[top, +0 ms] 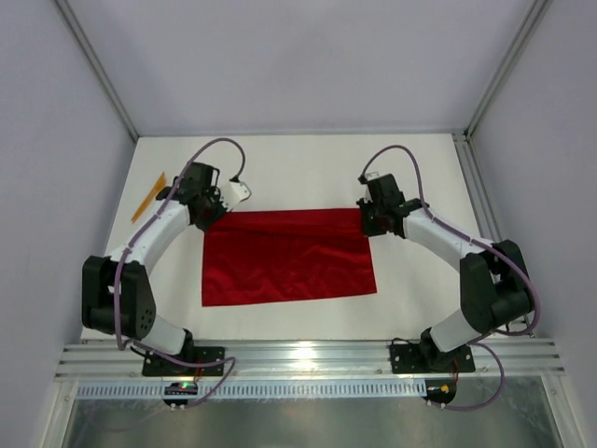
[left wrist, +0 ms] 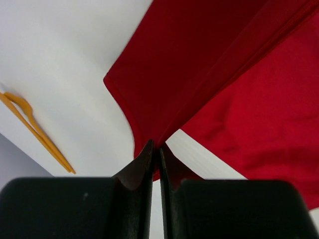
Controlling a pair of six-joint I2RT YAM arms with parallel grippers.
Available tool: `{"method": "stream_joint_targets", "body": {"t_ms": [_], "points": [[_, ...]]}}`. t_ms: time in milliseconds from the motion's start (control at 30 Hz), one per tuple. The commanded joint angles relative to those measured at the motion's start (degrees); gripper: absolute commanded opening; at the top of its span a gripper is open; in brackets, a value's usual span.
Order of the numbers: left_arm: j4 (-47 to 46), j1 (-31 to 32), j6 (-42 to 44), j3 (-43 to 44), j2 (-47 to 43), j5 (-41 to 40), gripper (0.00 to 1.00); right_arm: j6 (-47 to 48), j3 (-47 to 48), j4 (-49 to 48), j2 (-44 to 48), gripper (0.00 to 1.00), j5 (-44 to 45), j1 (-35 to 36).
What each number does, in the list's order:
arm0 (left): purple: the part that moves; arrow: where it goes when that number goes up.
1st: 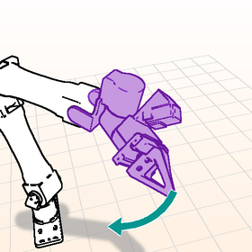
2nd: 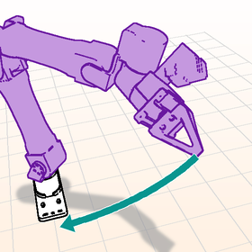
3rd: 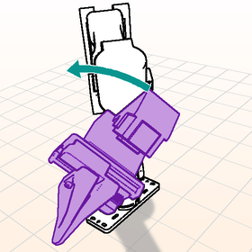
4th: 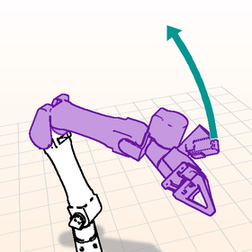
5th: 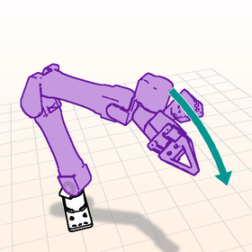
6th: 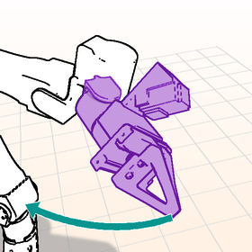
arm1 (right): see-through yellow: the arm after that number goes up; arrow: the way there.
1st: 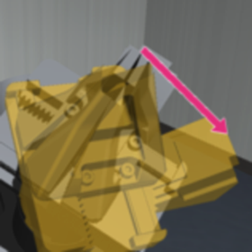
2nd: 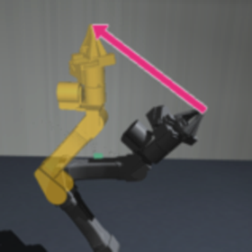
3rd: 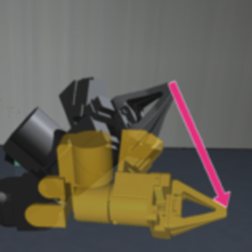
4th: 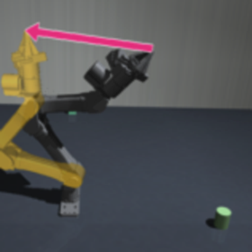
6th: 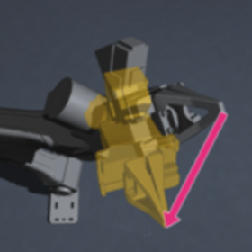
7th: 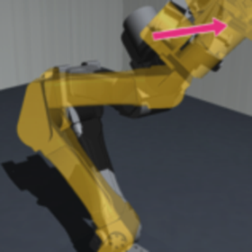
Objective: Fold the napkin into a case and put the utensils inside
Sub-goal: Fold and flatten the napkin.
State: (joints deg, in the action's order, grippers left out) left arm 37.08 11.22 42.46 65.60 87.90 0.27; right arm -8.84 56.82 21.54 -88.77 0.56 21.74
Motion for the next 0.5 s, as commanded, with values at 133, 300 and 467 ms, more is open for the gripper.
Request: {"method": "stream_joint_targets", "body": {"t_ms": [133,300,467], "points": [[8.44,0.47,1.93,-5.65,-10.54,5.88,0.09,-3.73,-2.41,5.35,5.89,0.03,3.92,-0.12],[12.83,1.43,2.28,-9.00,-13.27,8.42,0.09,-4.95,-4.61,6.41,6.86,0.03,2.43,0.23],[17.23,3.19,2.37,-11.29,-16.61,9.04,0.09,-5.22,-5.14,9.47,9.93,0.03,3.92,1.64]]}}
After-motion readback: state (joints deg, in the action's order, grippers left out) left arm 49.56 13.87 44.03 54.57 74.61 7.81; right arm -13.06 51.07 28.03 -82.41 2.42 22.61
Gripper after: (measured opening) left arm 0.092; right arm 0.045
